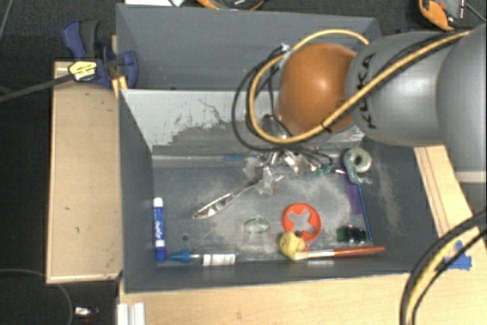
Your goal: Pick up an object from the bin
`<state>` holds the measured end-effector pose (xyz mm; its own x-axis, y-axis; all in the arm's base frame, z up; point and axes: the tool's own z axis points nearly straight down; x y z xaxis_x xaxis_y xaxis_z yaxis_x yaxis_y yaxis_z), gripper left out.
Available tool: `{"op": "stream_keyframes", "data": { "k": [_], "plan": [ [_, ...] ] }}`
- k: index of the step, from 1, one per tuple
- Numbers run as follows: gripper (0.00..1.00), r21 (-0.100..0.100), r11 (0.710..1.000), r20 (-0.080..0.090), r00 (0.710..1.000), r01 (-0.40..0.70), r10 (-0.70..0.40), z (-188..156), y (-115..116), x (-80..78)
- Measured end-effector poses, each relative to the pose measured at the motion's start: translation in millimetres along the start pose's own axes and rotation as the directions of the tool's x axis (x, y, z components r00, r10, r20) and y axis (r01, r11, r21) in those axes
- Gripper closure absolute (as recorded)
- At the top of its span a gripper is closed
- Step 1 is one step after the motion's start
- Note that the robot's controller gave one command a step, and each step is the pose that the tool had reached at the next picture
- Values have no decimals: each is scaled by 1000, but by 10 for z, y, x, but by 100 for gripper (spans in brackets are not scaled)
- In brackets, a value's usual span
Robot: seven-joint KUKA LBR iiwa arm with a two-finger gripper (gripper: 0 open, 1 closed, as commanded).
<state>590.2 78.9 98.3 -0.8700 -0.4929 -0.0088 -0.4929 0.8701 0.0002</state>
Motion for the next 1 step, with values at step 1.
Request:
{"op": "stream_keyframes", "data": {
  "k": [1],
  "plan": [
    [100, 1, 1000, 4, 1000, -2, 2, -80, -2, -8]
  ]
}}
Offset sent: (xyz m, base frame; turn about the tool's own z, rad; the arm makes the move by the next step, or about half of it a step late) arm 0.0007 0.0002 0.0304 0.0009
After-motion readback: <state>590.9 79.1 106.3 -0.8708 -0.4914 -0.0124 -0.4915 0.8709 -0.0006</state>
